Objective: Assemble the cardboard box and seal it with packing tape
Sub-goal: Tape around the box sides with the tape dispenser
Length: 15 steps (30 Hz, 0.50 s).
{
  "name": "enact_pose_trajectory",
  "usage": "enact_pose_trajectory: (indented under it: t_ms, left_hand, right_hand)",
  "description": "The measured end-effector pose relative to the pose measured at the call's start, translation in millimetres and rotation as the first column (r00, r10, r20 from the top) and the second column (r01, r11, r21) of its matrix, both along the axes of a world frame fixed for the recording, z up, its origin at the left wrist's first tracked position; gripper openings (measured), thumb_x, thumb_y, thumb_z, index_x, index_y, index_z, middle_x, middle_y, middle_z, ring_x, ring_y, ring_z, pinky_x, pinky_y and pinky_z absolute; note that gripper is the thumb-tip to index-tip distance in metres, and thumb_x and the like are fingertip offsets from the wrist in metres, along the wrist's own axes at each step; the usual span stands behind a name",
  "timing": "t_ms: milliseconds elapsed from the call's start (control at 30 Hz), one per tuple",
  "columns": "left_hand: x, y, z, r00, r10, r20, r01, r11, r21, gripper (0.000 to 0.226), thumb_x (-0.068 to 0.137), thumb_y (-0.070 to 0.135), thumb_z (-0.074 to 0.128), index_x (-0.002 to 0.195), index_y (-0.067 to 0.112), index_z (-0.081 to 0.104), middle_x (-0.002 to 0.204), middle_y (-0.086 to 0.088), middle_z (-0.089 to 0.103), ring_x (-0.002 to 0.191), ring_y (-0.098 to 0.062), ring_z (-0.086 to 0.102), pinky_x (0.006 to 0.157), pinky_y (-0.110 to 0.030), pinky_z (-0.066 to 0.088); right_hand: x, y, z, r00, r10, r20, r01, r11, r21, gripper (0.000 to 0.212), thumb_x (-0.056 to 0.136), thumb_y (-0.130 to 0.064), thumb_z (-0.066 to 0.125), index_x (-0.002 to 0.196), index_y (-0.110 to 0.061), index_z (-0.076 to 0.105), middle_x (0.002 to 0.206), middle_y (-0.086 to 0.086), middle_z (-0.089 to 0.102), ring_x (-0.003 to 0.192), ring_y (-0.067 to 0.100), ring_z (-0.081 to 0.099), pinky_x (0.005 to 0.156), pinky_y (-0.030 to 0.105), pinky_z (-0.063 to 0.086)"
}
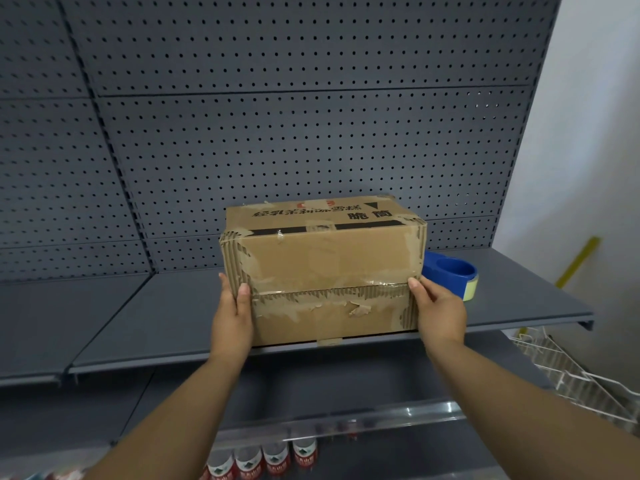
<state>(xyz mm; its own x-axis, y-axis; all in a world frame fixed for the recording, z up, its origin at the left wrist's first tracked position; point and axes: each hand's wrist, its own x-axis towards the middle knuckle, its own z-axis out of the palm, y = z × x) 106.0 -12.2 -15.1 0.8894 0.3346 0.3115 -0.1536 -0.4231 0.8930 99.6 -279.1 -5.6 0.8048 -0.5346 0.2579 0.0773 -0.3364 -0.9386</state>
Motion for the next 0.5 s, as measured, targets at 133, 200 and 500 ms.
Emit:
enact_pose_trajectory:
  t_ms: [133,200,500]
  left_hand:
    - [-1.5,-1.2,-2.7,0.999,-0.041,-0.017,0.040,0.997,-0.064,0.063,0.099,0.037,0.023,0.147,0.018,-0.012,0.156,-0.008,0.016,0.143,-0.028,0.015,0.115,-0.037,0.014]
    - [3.6,1.9,-8.0,1.000,-0.021,-0.020,0.020,0.999,-0.040,0.063,0.098,0.040,0.023,0.149,0.019,-0.008,0.155,-0.008,0.019,0.143,-0.031,0.013,0.117,-0.045,0.013]
    - [11.4,8.5,-14.1,0.999,0.033,-0.011,-0.033,0.999,0.030,0.055,0.097,0.045,0.022,0.143,0.017,0.031,0.142,-0.012,0.046,0.132,-0.037,0.037,0.108,-0.055,0.030]
  right_hand:
    - [-2.0,-3.4,-7.3,0.999,0.033,-0.008,-0.034,0.993,-0.113,0.034,0.096,-0.026,0.045,0.124,-0.014,0.061,0.111,0.007,0.068,0.093,0.014,0.054,0.080,0.024,0.039]
    - [-0.1,-2.8,-7.9,1.000,0.003,-0.007,-0.003,0.997,-0.081,0.033,0.095,-0.026,0.048,0.121,-0.012,0.063,0.112,0.007,0.069,0.099,0.017,0.057,0.083,0.025,0.041]
    - [-0.4,-13.2,-6.9,0.994,0.105,0.003,-0.105,0.994,-0.004,0.030,0.095,-0.030,0.045,0.102,-0.015,0.070,0.091,-0.007,0.068,0.088,0.011,0.056,0.079,0.026,0.043]
